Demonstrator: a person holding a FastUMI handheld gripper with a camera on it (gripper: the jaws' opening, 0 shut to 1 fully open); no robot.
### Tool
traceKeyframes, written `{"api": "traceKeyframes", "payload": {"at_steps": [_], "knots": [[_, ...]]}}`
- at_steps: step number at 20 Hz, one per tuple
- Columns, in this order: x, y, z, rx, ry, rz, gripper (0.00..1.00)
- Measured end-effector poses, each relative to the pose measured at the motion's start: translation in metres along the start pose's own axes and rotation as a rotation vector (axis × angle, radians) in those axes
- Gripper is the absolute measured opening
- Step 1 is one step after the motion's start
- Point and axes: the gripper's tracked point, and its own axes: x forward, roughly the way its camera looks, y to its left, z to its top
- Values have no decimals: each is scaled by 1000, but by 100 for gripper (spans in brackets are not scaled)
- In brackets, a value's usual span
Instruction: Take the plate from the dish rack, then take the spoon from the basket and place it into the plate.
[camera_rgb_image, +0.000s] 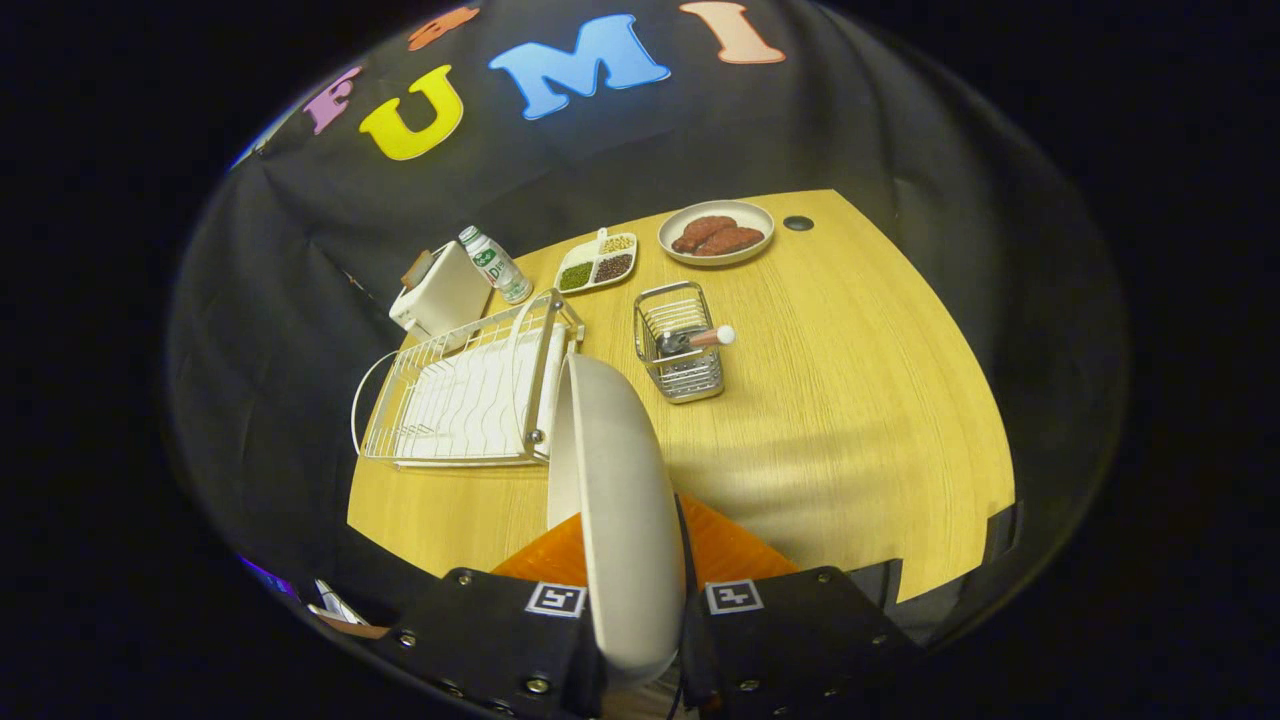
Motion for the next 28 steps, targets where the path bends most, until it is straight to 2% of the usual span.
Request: {"api": "traceKeyframes", "payload": {"at_steps": [2, 6, 10, 13, 16, 18, 19, 22, 23, 26, 28], "knots": [[14, -7, -9, 77, -11, 43, 29], [49, -29, -22, 154, -43, 69, 29], [73, -26, -27, 265, -60, 204, 29], [92, -37, -32, 234, -69, 219, 29], [111, -52, -42, 202, -51, 182, 30], [102, -63, -38, 209, -61, 167, 33], [98, -70, -39, 197, -60, 153, 44], [82, -99, -30, 126, -88, 59, 52], [71, -102, -20, 86, -138, 48, 62], [23, -115, 34, -144, -387, -30, 62], [-9, -108, 65, -245, -511, -62, 62]]}}
